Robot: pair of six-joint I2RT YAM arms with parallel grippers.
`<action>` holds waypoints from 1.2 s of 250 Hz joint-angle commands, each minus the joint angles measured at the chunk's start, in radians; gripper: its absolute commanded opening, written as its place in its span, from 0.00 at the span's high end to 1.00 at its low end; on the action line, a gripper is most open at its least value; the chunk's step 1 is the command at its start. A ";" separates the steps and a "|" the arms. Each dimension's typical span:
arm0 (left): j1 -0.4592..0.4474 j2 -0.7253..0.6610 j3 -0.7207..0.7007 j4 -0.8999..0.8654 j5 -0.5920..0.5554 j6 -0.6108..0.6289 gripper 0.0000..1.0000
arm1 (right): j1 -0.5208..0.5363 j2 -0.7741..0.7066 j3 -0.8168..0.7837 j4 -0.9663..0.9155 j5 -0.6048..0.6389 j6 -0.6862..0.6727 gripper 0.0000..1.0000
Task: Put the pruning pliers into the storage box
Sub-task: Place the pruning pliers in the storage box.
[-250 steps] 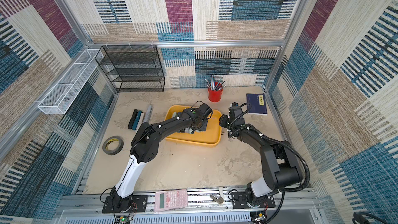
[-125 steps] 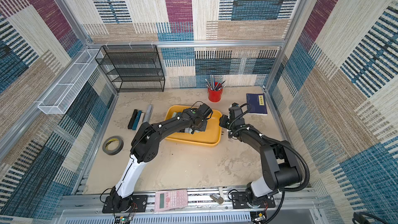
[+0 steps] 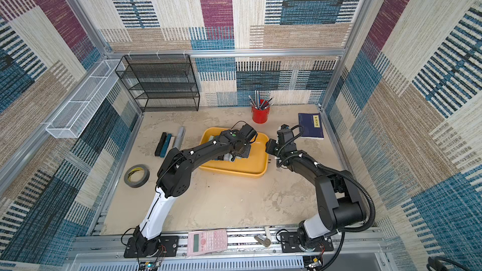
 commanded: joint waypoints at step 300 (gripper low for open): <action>0.003 0.023 0.018 -0.002 0.010 0.002 0.67 | -0.002 -0.015 -0.013 0.028 -0.003 0.004 0.51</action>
